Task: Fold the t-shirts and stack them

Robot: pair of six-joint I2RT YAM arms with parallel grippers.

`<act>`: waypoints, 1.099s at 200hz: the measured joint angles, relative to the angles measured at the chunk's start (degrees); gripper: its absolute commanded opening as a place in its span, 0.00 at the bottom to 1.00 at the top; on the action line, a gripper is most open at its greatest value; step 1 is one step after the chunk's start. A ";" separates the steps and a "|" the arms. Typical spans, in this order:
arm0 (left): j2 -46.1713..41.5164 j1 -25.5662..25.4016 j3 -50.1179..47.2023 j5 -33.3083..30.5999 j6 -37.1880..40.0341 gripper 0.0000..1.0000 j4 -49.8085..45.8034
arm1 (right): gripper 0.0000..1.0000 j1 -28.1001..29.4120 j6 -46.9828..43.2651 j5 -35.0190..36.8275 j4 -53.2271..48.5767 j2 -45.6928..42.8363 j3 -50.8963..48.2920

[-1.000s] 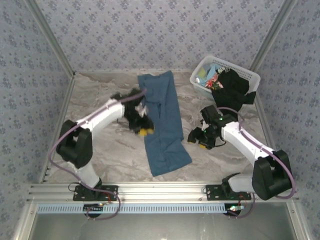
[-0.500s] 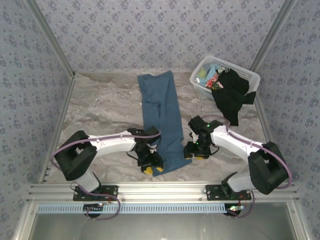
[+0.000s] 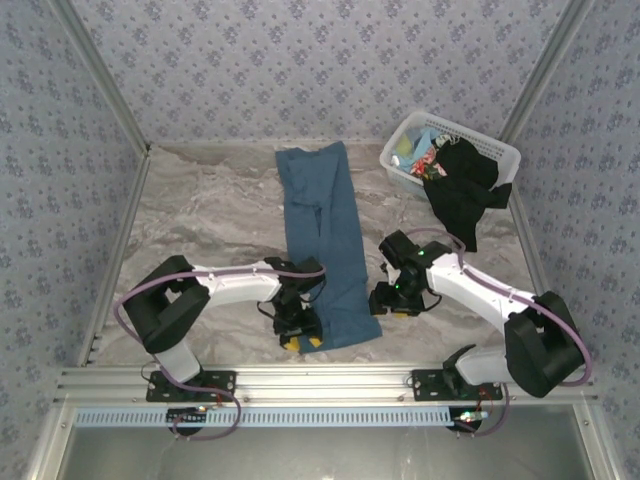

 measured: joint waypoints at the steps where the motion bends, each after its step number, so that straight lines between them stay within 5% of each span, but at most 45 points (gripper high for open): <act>1: 0.00 -0.02 0.02 -0.02 0.00 0.48 -0.07 | 0.57 0.00 0.04 0.00 0.00 0.00 -0.02; 79: -8.33 -0.61 -1.68 -3.80 -1.68 0.51 -3.63 | 0.57 3.10 2.56 -0.09 1.03 -0.52 -1.60; 125: -1.90 -0.83 -2.19 -3.39 -2.73 0.49 -0.39 | 0.57 4.35 4.39 -0.13 1.84 -0.52 -2.49; 141: -0.09 -0.70 -1.16 -3.19 -2.69 0.40 -1.25 | 0.57 4.46 4.68 -0.11 2.16 -0.52 -2.51; 170: 2.49 -0.76 1.51 -3.17 -1.81 0.08 -3.76 | 0.57 5.22 5.66 -0.57 2.78 -0.52 -3.13; 220: 0.74 -1.09 0.28 -3.65 -0.68 0.01 -2.43 | 0.57 9.79 8.61 -2.40 4.07 3.06 -3.28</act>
